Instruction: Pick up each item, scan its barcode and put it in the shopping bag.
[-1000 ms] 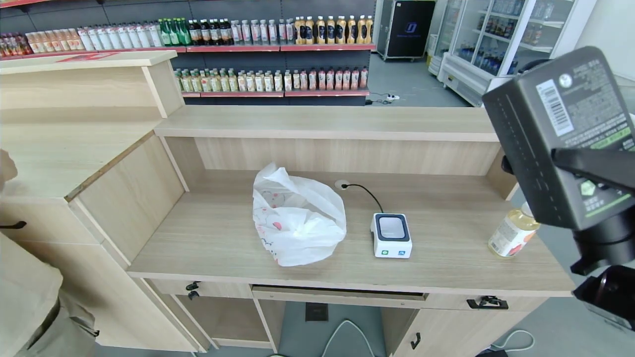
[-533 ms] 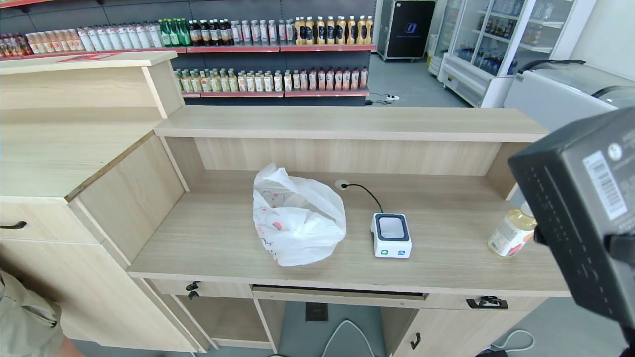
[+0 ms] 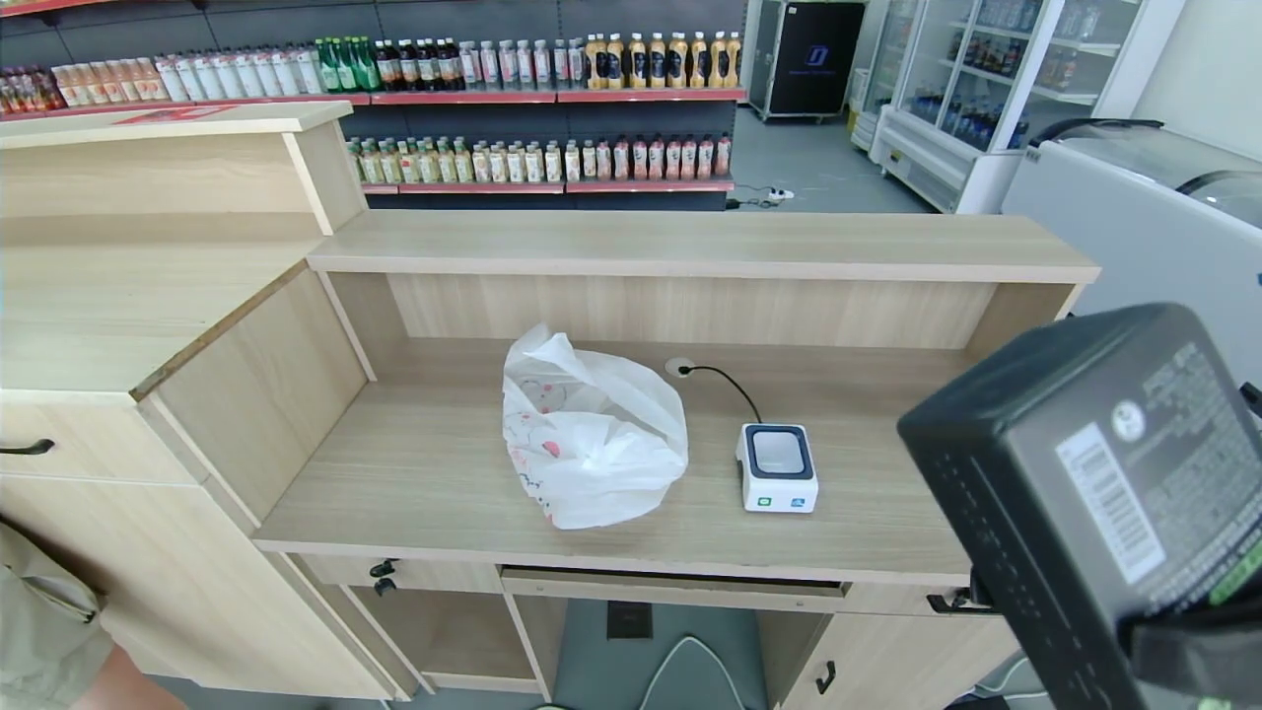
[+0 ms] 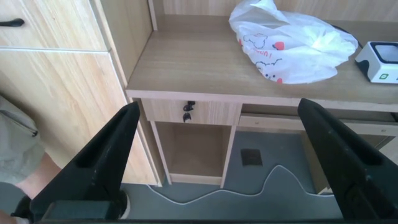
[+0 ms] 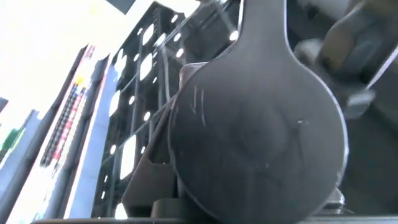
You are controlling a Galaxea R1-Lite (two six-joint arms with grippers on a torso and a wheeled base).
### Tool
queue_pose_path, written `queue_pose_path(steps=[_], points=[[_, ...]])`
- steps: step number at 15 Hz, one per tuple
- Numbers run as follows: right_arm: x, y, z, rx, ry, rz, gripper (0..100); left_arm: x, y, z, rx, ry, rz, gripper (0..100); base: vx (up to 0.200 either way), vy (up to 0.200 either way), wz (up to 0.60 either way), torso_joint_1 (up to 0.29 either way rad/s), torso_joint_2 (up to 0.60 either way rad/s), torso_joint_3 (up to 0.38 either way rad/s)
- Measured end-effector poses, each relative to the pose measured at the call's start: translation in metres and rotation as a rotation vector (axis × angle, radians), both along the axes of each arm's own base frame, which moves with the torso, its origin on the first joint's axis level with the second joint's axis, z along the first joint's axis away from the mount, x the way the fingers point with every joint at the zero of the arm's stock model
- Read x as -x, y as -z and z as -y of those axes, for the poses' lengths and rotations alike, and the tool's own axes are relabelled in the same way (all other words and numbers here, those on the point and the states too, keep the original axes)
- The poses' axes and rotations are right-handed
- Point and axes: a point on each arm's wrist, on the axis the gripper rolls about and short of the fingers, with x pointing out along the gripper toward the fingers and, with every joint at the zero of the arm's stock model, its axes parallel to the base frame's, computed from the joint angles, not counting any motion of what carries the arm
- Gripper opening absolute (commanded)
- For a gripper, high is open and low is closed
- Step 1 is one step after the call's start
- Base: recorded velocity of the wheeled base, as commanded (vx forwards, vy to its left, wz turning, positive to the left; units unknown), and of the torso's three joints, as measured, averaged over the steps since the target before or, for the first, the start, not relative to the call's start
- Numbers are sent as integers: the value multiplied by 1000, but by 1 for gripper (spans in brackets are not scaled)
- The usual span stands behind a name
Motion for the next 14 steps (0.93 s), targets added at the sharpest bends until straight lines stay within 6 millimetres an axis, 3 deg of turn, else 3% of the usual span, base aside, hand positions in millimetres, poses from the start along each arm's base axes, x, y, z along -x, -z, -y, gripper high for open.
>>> queue_pose_path(steps=[4, 8, 14], points=[[4, 4, -19, -1, -23, 10, 0, 0, 0, 0, 0, -1, 0, 100, 0, 0, 0, 0, 0, 0], [1, 6, -23, 0, 16, -7, 0, 0, 0, 0, 0, 0, 1, 100, 0, 0, 0, 0, 0, 0], [-20, 5, -41, -9, 185, -64, 0, 0, 0, 0, 0, 0, 0, 100, 0, 0, 0, 0, 0, 0]])
